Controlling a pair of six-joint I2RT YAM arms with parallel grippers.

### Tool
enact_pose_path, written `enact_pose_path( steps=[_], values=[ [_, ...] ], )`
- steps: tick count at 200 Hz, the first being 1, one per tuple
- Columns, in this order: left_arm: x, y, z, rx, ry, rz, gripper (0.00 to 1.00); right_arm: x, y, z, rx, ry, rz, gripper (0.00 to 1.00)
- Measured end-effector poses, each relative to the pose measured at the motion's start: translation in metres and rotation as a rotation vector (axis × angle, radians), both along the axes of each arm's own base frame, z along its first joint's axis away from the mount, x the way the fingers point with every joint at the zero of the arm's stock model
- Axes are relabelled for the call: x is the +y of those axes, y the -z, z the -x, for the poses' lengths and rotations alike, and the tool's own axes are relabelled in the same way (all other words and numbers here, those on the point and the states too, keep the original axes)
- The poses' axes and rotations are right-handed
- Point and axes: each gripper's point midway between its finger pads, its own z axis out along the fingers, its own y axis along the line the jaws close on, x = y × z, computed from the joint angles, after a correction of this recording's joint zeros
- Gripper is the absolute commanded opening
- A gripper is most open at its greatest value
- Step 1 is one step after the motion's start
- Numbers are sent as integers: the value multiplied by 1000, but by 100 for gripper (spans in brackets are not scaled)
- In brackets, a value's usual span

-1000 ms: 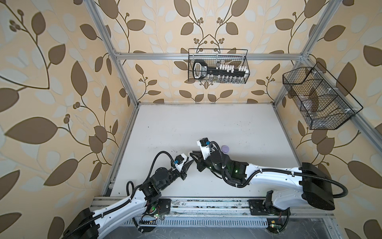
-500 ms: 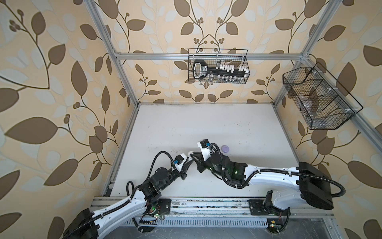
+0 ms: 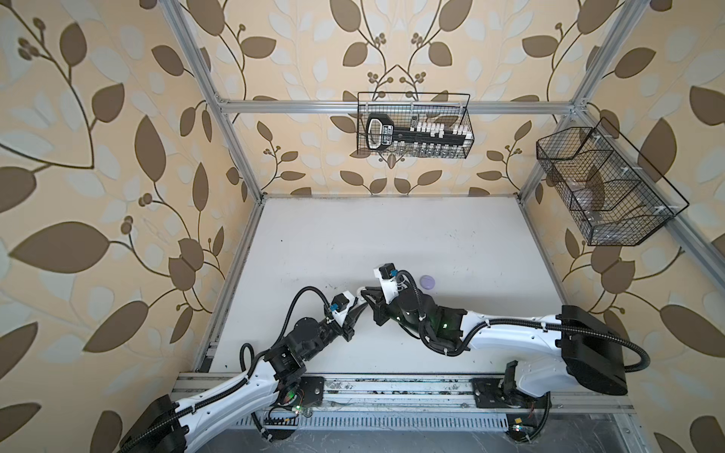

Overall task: Insert the wireless bluetooth earbuds into the charging case
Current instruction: 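Lower the earbud into the open case held by the left gripper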

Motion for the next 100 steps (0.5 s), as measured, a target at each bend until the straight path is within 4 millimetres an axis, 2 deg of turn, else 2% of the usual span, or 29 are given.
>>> enact_pose_path(
  steps=[100],
  values=[
    [0, -1, 0, -3, 0, 4, 0, 0, 2, 0, 5, -5, 2, 5]
  ],
)
